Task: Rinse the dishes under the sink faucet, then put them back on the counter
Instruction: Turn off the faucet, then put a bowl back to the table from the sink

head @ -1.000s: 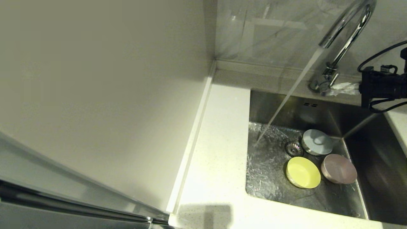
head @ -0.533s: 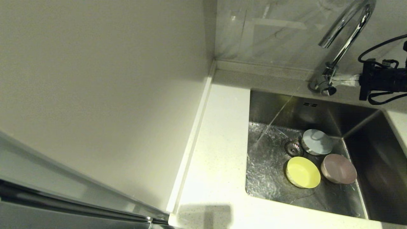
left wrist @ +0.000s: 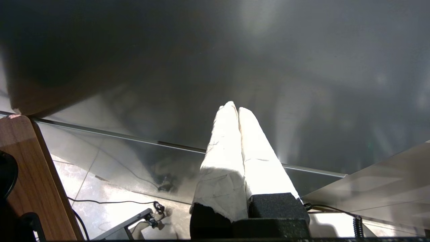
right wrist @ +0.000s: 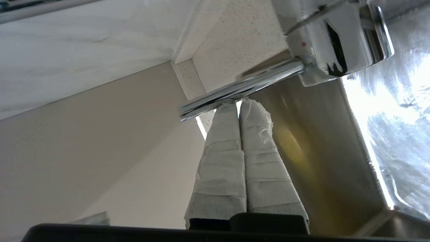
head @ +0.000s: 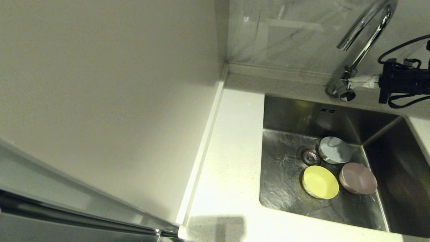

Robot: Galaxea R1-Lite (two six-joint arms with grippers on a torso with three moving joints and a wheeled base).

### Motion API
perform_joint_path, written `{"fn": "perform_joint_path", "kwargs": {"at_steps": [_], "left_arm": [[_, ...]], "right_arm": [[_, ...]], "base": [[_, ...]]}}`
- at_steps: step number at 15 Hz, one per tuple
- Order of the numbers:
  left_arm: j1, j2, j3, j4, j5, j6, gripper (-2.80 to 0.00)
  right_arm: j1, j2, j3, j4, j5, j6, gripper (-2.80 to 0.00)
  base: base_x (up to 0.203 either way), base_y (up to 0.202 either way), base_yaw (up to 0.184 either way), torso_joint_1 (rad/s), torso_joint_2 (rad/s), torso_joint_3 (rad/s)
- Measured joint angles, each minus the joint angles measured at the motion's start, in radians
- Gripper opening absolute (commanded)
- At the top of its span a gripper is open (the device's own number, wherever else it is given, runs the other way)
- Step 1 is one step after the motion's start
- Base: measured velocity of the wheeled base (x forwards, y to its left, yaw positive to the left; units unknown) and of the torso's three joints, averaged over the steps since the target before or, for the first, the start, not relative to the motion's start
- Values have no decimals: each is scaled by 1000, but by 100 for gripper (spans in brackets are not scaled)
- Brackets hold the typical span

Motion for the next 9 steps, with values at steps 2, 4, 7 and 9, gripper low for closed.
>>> {"fn": "perform_joint_path", "kwargs": {"at_steps": [2, 4, 7, 9], "left_arm": [[0, 0, 0, 0, 0, 0, -280], [0, 0, 0, 0, 0, 0, -280], [0, 0, 0, 0, 0, 0, -280], [0, 0, 0, 0, 0, 0, -280]], "right_arm": [[-42, -20, 9, -2, 4, -28, -280], [-108, -52, 45, 18, 38, -94, -280], [-218, -128, 104, 155, 124, -320, -280], [-255, -178, 139, 331, 96, -555, -280]], "base": [[0, 0, 0, 0, 0, 0], [0, 0, 0, 0, 0, 0], [0, 0, 0, 0, 0, 0], [0, 0, 0, 0, 0, 0]]}}
